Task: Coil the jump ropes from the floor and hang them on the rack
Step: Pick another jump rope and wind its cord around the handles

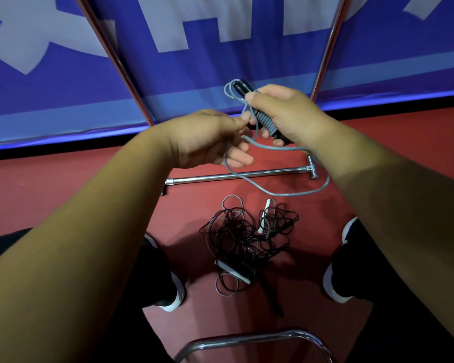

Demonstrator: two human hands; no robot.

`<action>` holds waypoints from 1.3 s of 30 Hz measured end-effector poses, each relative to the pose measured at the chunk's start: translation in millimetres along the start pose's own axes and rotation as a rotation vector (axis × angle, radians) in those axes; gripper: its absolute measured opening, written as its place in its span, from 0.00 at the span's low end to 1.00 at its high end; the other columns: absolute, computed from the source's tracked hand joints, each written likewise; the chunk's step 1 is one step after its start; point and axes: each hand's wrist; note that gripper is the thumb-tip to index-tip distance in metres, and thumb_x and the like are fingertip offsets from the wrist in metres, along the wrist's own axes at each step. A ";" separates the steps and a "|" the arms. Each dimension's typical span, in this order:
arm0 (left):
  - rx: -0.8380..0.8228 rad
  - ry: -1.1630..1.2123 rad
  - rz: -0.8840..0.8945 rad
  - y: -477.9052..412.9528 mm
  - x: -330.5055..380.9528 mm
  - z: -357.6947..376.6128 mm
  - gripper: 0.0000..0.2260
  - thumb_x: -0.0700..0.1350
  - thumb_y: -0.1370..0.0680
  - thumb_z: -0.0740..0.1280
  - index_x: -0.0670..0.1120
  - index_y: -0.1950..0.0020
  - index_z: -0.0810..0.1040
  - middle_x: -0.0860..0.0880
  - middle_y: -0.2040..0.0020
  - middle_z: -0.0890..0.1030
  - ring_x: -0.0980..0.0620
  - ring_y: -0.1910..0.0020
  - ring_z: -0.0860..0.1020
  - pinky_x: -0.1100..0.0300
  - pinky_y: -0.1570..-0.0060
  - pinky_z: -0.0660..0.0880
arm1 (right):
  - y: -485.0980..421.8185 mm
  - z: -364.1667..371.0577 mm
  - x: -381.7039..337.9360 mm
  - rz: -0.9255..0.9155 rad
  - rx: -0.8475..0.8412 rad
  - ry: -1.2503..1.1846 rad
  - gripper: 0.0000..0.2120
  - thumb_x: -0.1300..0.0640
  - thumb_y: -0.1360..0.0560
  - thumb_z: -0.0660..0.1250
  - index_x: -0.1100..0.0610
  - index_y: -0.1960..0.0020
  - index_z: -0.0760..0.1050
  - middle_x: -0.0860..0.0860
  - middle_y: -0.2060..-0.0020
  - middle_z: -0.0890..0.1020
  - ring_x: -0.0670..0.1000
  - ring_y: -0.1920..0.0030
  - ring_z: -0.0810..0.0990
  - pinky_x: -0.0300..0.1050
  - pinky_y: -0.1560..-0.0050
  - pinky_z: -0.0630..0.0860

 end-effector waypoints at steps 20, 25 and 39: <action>0.135 -0.184 0.185 -10.6 -6.9 -15.0 0.16 0.56 0.13 0.59 0.45 0.44 0.79 0.51 0.69 0.60 0.52 0.71 0.53 0.61 0.72 0.55 | -1.2 -2.9 -2.7 0.173 0.128 -0.084 0.11 0.43 0.19 0.67 0.50 0.45 0.79 0.52 0.58 0.84 0.51 0.71 0.75 0.39 0.71 0.65; 0.253 -0.483 0.165 -12.4 -14.0 -20.1 0.18 0.58 0.14 0.60 0.49 0.53 0.82 0.51 0.69 0.68 0.52 0.72 0.61 0.60 0.71 0.61 | 2.8 -1.5 -8.2 0.269 0.050 -0.200 0.13 0.42 0.20 0.68 0.51 0.47 0.78 0.50 0.61 0.83 0.50 0.72 0.72 0.38 0.71 0.60; 0.239 -0.599 0.128 -18.2 -28.6 -25.6 0.16 0.53 0.13 0.60 0.46 0.50 0.83 0.49 0.69 0.74 0.53 0.72 0.69 0.58 0.68 0.72 | 11.4 9.6 -9.4 0.292 -0.151 -0.128 0.20 0.37 0.21 0.68 0.55 0.46 0.80 0.51 0.59 0.81 0.51 0.70 0.76 0.39 0.72 0.65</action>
Point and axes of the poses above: each hand's wrist, its own y-axis away from the middle knuckle, its own z-axis out of the palm, x = y × z
